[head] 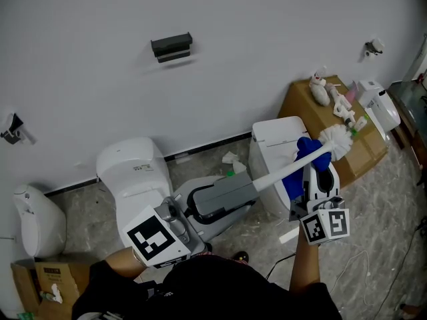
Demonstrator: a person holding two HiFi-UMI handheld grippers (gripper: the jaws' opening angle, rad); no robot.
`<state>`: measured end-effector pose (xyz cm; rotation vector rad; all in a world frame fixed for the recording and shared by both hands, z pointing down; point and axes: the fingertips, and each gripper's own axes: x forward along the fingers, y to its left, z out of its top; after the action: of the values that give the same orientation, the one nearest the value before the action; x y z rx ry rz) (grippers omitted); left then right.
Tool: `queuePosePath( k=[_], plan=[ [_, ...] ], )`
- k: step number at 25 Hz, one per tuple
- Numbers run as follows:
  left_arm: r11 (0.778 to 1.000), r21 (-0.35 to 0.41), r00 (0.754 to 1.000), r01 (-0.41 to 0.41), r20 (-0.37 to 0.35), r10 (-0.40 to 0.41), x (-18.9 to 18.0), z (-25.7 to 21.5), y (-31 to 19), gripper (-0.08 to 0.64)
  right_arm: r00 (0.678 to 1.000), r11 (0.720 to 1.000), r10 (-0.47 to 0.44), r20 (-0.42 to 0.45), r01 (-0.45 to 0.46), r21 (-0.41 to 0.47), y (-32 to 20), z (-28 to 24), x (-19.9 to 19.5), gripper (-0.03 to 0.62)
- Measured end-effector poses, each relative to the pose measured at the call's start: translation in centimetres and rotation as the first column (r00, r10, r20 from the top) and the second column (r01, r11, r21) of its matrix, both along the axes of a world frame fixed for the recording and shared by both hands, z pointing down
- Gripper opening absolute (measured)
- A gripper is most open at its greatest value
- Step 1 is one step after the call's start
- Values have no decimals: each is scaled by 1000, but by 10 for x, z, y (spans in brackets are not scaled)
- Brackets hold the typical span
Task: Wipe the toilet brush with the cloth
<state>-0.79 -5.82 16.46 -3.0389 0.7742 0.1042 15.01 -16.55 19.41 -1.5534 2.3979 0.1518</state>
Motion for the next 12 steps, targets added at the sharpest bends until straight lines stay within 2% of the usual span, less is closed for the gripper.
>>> queuePosePath(
  k=[12],
  plan=[
    [1000, -4, 1000, 10, -6, -10, 2, -2, -3, 170, 1000, 999, -17, 25, 18, -38, 3, 21, -7, 72]
  ],
)
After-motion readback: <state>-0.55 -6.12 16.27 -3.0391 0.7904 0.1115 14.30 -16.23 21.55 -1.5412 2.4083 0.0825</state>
